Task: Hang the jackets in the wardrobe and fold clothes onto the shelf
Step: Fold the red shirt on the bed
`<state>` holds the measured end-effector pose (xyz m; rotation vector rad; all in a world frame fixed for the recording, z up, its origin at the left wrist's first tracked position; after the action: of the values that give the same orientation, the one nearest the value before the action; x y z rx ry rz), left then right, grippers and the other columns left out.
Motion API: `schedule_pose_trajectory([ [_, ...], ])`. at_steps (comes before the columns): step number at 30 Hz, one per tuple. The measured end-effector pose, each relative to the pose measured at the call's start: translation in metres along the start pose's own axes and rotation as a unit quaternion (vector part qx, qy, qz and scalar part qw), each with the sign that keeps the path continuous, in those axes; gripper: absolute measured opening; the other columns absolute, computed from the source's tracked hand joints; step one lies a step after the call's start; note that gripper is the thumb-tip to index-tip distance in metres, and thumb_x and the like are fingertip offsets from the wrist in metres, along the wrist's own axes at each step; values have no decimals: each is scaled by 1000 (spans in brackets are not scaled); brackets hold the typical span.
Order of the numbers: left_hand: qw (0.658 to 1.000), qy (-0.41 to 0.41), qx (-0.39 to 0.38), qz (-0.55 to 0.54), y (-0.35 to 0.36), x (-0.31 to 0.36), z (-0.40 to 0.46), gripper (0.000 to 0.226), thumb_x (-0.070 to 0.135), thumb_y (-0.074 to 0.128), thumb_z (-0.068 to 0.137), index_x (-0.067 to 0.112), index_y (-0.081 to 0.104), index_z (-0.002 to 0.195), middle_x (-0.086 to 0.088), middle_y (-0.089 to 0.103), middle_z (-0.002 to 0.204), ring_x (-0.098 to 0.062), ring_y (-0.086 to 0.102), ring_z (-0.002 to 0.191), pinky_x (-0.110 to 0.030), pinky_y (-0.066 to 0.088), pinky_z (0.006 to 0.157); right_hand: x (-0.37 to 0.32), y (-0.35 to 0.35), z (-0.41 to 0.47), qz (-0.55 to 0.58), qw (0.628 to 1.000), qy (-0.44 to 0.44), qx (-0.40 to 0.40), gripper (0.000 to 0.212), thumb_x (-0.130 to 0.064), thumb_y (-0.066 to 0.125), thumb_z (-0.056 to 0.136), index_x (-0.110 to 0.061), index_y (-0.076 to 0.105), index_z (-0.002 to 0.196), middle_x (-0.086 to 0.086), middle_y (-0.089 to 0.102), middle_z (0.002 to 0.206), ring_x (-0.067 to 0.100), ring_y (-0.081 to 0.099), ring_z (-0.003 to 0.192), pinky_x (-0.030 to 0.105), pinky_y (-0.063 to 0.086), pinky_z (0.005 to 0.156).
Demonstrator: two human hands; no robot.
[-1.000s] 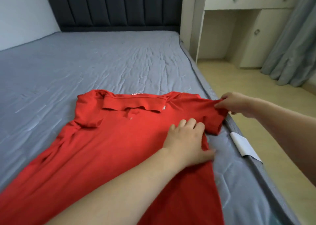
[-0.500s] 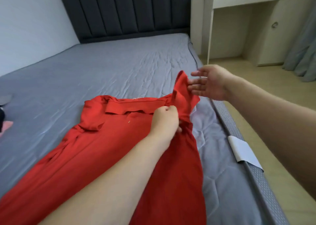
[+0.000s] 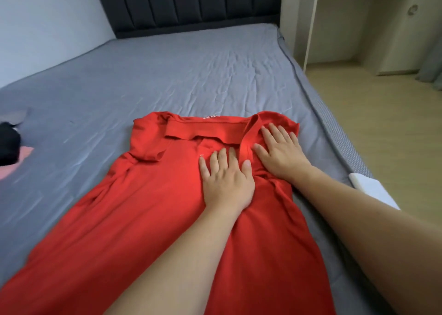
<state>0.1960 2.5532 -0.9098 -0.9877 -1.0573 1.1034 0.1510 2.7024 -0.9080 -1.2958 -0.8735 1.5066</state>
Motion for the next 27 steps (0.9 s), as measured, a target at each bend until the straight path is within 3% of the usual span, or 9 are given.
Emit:
schedule_pose_trajectory([
  [4,997,18,-72,0,-2,-8,-31,67,50,17,101,13,9,157,-3,5,165,-21,-4,151,-47,-8,121,-6,-6,-50,106,992,58,-29,83,-58,44,93,-17,9,155,7,1,163,22,1,150,43,0,119],
  [10,963,160,-212,47,-29,-37,-134,69,54,17,100,20,-3,157,2,-9,165,-16,-14,150,-44,-11,120,-72,-29,-163,-102,992,-48,-50,71,-43,39,96,-22,7,155,3,-10,162,26,-3,149,57,-1,116],
  [13,914,230,-332,46,-50,-67,-197,82,66,32,89,32,-2,155,6,-11,164,-14,-17,149,-42,-11,120,-120,-60,-198,-212,968,-125,-53,54,-26,44,89,-18,32,141,12,24,147,32,37,128,47,30,104],
  [16,857,254,-449,-8,-83,-107,-247,106,74,50,58,41,6,149,14,-4,157,-9,-7,147,-35,2,121,-158,-54,-240,-164,939,-137,-268,30,-27,51,88,-9,55,112,15,54,118,32,58,99,34,42,77],
  [18,862,297,-410,30,-105,-124,-263,103,68,55,51,37,15,141,11,7,148,-12,11,141,-36,22,118,-175,-37,-278,-131,888,-97,-430,27,-36,57,88,-9,63,90,11,64,93,27,58,82,29,39,66],
  [20,881,356,-289,116,-121,-123,-263,83,56,58,59,29,27,131,2,24,137,-19,33,127,-38,41,101,-190,-30,-302,-140,855,-77,-494,44,-57,63,79,-13,60,81,4,61,81,26,54,80,29,38,68],
  [23,923,326,-190,78,-134,-115,-236,37,22,56,73,25,47,110,1,50,113,-24,52,107,-38,47,80,-208,-26,-312,-170,845,-57,-504,95,-85,62,55,-14,57,119,5,61,115,26,51,91,31,38,79],
  [24,942,274,-194,25,-135,-120,-218,28,15,54,74,25,52,100,0,57,106,-25,55,103,-34,46,77,-215,-25,-310,-194,850,-73,-485,90,-79,64,61,-14,56,122,7,62,118,28,53,92,31,40,78],
  [27,959,144,-233,-67,-128,-150,-174,17,4,50,73,20,56,74,1,60,79,-25,59,88,-27,36,65,-232,-33,-286,-291,861,-146,-390,31,-27,61,83,-9,66,108,11,67,109,30,63,100,31,45,69],
])
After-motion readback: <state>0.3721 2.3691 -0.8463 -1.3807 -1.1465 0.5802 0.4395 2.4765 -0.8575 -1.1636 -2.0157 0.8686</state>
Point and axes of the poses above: each hand's wrist, its own z-axis towards the middle knuckle, its own y-axis out of the palm, x = y × z, the point moved 10 cm from there along z, towards the middle knuckle
